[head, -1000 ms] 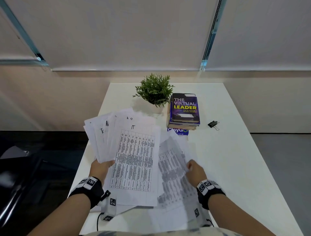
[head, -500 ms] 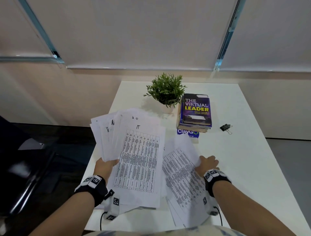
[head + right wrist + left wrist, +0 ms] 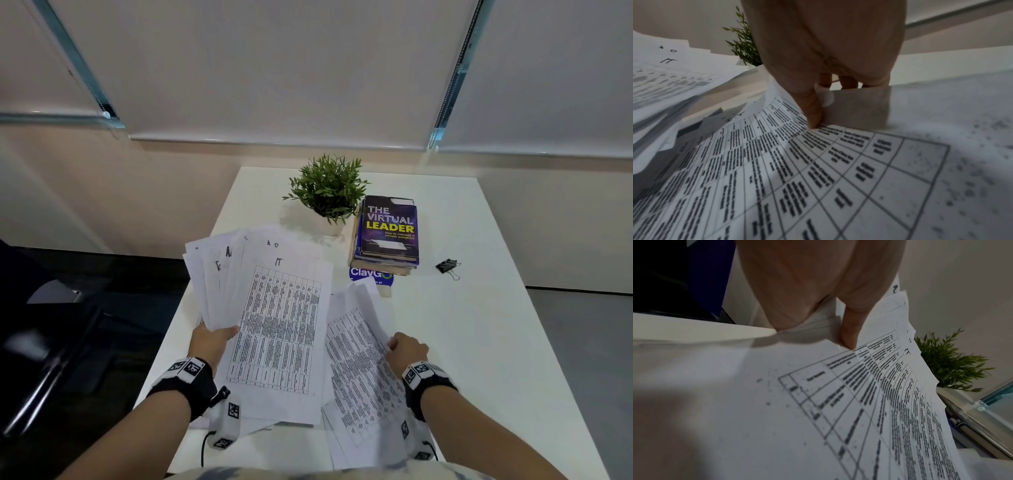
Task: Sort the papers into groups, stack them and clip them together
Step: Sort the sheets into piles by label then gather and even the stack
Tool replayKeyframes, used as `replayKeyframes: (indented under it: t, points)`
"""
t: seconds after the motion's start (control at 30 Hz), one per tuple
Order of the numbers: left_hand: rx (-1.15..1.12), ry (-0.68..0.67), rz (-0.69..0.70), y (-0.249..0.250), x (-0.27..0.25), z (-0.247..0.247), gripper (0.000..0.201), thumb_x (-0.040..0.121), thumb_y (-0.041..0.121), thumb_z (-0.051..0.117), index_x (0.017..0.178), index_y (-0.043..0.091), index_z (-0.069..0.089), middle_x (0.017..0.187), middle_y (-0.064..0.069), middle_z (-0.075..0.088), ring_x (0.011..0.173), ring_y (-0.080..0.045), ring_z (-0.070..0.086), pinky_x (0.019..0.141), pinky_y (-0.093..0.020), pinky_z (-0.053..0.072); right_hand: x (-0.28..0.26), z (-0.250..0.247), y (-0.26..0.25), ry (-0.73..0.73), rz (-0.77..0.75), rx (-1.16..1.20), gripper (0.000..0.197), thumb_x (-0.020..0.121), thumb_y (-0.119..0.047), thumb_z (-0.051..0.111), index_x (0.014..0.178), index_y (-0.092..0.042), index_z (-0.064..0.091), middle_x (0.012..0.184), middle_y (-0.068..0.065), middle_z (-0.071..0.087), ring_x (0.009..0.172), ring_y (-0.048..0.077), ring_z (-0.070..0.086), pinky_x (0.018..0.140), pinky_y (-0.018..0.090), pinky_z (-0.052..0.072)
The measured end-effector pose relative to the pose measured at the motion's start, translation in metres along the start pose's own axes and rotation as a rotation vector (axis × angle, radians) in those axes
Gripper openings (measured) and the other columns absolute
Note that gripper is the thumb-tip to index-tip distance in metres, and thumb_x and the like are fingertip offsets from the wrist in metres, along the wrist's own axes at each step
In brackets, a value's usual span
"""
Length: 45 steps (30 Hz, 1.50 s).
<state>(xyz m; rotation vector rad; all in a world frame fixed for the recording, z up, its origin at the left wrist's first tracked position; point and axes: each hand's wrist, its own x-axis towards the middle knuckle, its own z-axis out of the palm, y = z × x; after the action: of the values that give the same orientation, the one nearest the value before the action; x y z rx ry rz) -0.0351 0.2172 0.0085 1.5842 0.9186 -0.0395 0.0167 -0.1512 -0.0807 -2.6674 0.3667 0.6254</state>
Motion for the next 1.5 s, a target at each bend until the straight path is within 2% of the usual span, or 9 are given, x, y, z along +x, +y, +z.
replayKeyframes:
  t: [0.13, 0.23, 0.63, 0.8, 0.9, 1.1, 1.2, 1.3, 1.5]
  points:
    - [0.026, 0.005, 0.018, 0.000, -0.003, 0.009, 0.043, 0.083, 0.007, 0.072, 0.124, 0.007, 0.060, 0.113, -0.013, 0.067, 0.108, -0.033, 0.057, 0.096, -0.041, 0.042, 0.002, -0.001, 0.015, -0.005, -0.063, 0.218, 0.034, 0.072, 0.005, 0.058, 0.060, -0.024, 0.048, 0.098, 0.019, 0.063, 0.064, 0.025, 0.060, 0.055, 0.022, 0.048]
    - [0.041, 0.011, 0.037, 0.002, -0.007, 0.014, 0.045, 0.083, 0.005, 0.071, 0.126, 0.009, 0.057, 0.111, -0.012, 0.065, 0.108, -0.032, 0.056, 0.100, -0.045, 0.042, -0.003, -0.020, 0.035, -0.025, -0.078, 0.269, 0.032, 0.074, 0.011, 0.055, 0.059, -0.017, 0.051, 0.085, 0.012, 0.065, 0.060, 0.020, 0.057, 0.044, 0.018, 0.043]
    - [0.147, -0.048, 0.037, -0.011, -0.030, 0.066, 0.045, 0.086, 0.003, 0.068, 0.130, 0.001, 0.055, 0.118, -0.020, 0.063, 0.103, -0.031, 0.052, 0.098, -0.048, 0.043, -0.031, -0.175, 0.136, 0.153, -0.119, 0.694, 0.022, 0.075, 0.002, 0.077, 0.070, -0.008, 0.058, 0.063, -0.003, 0.068, 0.066, 0.020, 0.059, 0.065, 0.029, 0.043]
    - [0.150, -0.126, 0.034, -0.009, -0.045, 0.101, 0.046, 0.086, 0.004, 0.069, 0.129, 0.001, 0.055, 0.117, -0.019, 0.063, 0.105, -0.032, 0.054, 0.097, -0.045, 0.043, -0.040, -0.193, 0.117, 0.111, -0.226, 0.899, 0.032, 0.067, -0.014, 0.083, 0.093, -0.008, 0.066, 0.086, 0.014, 0.071, 0.081, 0.022, 0.062, 0.082, 0.036, 0.047]
    - [0.149, -0.201, 0.064, -0.005, -0.058, 0.123, 0.050, 0.086, 0.007, 0.069, 0.134, 0.006, 0.053, 0.119, -0.015, 0.064, 0.105, -0.031, 0.054, 0.097, -0.043, 0.043, -0.050, -0.190, 0.091, -0.003, -0.292, 1.065, 0.043, 0.076, -0.001, 0.076, 0.115, -0.013, 0.065, 0.097, 0.006, 0.075, 0.093, 0.024, 0.067, 0.090, 0.038, 0.050]
    - [0.185, -0.274, 0.089, 0.005, -0.078, 0.154, 0.029, 0.088, 0.005, 0.057, 0.115, -0.005, 0.060, 0.088, -0.019, 0.067, 0.079, -0.029, 0.060, 0.072, -0.033, 0.051, -0.069, -0.202, 0.045, -0.153, -0.395, 1.272, 0.055, 0.072, 0.003, 0.073, 0.123, -0.014, 0.059, 0.106, 0.007, 0.073, 0.094, 0.018, 0.069, 0.085, 0.027, 0.056]
    - [0.112, -0.278, 0.058, 0.005, -0.082, 0.161, 0.042, 0.081, 0.023, 0.062, 0.112, -0.005, 0.064, 0.098, -0.021, 0.072, 0.090, -0.035, 0.067, 0.083, -0.042, 0.055, -0.070, -0.208, 0.041, -0.174, -0.420, 1.320, 0.053, 0.073, 0.005, 0.071, 0.121, -0.013, 0.059, 0.104, 0.007, 0.074, 0.091, 0.016, 0.070, 0.080, 0.023, 0.057]
    - [0.100, -0.304, 0.051, 0.008, -0.086, 0.162, 0.026, 0.085, 0.006, 0.066, 0.109, -0.003, 0.067, 0.100, -0.020, 0.073, 0.095, -0.037, 0.068, 0.078, -0.040, 0.056, -0.061, -0.199, 0.052, -0.133, -0.366, 1.262, 0.047, 0.077, 0.006, 0.071, 0.120, -0.011, 0.061, 0.106, 0.009, 0.074, 0.094, 0.018, 0.069, 0.079, 0.024, 0.057]
    - [0.050, -0.331, 0.056, 0.026, -0.090, 0.167, 0.037, 0.084, 0.000, 0.069, 0.120, 0.009, 0.060, 0.109, -0.012, 0.069, 0.102, -0.031, 0.061, 0.089, -0.034, 0.045, -0.050, -0.169, 0.087, -0.001, -0.136, 1.156, 0.024, 0.083, -0.002, 0.071, 0.107, -0.002, 0.068, 0.100, 0.012, 0.075, 0.096, 0.029, 0.067, 0.075, 0.027, 0.050]
